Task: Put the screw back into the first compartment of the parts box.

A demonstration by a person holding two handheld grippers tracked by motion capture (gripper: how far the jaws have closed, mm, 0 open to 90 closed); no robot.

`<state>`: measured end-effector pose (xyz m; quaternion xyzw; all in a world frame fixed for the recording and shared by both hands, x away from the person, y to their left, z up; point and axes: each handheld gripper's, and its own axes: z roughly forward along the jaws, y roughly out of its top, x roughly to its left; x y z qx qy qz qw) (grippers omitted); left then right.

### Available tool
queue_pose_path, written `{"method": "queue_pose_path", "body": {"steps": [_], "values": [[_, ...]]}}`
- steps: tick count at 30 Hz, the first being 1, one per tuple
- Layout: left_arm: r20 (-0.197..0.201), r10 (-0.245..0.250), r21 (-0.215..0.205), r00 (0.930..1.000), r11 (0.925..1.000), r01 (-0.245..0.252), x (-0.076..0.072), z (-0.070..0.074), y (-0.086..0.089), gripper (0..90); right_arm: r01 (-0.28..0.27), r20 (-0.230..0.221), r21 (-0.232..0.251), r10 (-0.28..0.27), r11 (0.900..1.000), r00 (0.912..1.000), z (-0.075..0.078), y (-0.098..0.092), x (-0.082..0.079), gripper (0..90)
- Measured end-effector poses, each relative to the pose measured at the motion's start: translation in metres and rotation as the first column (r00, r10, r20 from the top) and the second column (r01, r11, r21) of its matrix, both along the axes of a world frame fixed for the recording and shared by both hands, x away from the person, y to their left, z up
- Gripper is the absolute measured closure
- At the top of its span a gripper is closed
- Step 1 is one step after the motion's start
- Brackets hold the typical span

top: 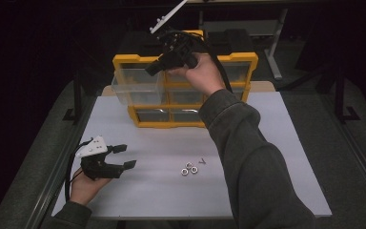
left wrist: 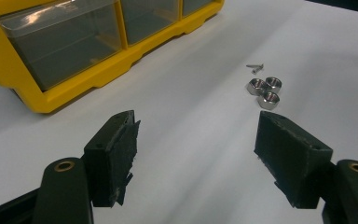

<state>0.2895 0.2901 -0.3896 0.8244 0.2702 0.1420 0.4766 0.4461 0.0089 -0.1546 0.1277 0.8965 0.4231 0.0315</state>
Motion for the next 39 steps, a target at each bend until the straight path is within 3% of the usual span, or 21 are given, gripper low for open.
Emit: {"method": "queue_pose_path", "body": {"steps": [12, 23, 25, 30, 39], "values": [[0.002, -0.002, 0.008, 1.0000, 1.0000, 0.002, 0.000, 0.000, 0.001, 29.1, 0.003, -0.003, -0.005, -0.003, 1.000, 1.0000, -0.006, 0.008, 0.002, 80.9], [-0.004, 0.000, 0.011, 1.0000, 0.9999, 0.000, -0.001, 0.000, 0.001, 29.0, 0.035, 0.024, -0.005, -0.035, 0.999, 0.9991, -0.002, -0.030, -0.013, 77.1], [-0.001, -0.001, 0.015, 1.0000, 0.9999, 0.001, 0.000, 0.000, 0.001, 29.0, 0.033, 0.041, -0.013, -0.033, 0.999, 0.9986, -0.005, -0.041, -0.017, 76.4], [-0.004, 0.001, 0.008, 1.0000, 1.0000, -0.001, 0.000, -0.001, -0.001, 29.0, 0.065, 0.027, -0.001, -0.065, 0.998, 0.9975, -0.020, -0.067, -0.027, 75.3], [-0.004, 0.004, 0.002, 1.0000, 1.0000, -0.004, 0.000, -0.001, -0.001, 29.0, 0.102, 0.006, -0.005, -0.102, 0.995, 0.9947, -0.064, -0.097, -0.044, 72.3]]}}
